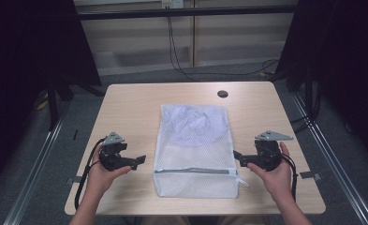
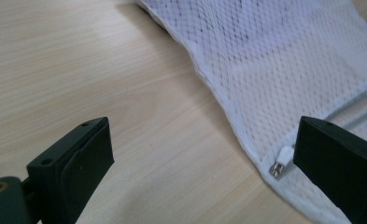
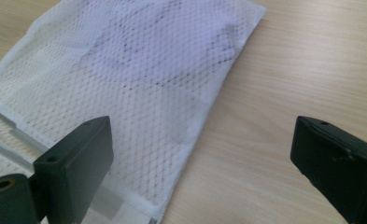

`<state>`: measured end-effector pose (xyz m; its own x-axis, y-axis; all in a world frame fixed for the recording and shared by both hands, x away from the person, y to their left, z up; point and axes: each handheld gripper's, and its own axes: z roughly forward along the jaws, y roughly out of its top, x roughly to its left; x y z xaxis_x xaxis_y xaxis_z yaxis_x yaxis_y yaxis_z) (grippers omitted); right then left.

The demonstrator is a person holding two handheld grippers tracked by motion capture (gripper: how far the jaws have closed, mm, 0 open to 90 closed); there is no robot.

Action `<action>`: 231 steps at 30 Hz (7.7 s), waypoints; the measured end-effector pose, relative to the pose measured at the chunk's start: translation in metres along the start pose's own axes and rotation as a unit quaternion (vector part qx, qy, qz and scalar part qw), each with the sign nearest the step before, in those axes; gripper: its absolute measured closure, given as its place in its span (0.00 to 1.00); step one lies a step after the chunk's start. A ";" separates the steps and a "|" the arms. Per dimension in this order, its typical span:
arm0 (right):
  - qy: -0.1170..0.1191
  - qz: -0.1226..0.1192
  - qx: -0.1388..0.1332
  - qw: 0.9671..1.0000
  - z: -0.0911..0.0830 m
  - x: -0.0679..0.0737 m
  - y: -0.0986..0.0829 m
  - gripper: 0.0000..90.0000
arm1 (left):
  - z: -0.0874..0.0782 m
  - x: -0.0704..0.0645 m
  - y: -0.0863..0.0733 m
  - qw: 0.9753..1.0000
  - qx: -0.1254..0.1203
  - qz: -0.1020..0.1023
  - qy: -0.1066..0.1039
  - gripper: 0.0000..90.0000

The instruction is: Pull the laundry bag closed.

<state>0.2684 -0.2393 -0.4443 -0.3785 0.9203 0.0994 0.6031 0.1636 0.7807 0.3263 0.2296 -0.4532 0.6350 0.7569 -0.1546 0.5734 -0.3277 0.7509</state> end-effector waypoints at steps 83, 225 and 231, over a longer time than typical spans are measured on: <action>0.113 -0.052 0.040 0.991 0.075 0.116 0.043 0.11 | -0.003 -0.002 -0.008 1.000 0.002 0.001 -0.022 0.04; 0.234 0.114 0.137 0.956 0.144 0.196 0.020 0.88 | -0.008 0.007 -0.009 1.000 -0.003 -0.013 -0.024 0.05; 0.236 0.120 0.147 0.953 0.149 0.199 0.018 0.92 | -0.008 0.007 -0.010 1.000 -0.002 -0.013 -0.026 0.05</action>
<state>0.3091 -0.0001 -0.5024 -0.4364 0.6930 0.5739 0.8566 0.1248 0.5006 0.3210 0.2419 -0.4565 0.6459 0.7346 -0.2077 0.5887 -0.3061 0.7482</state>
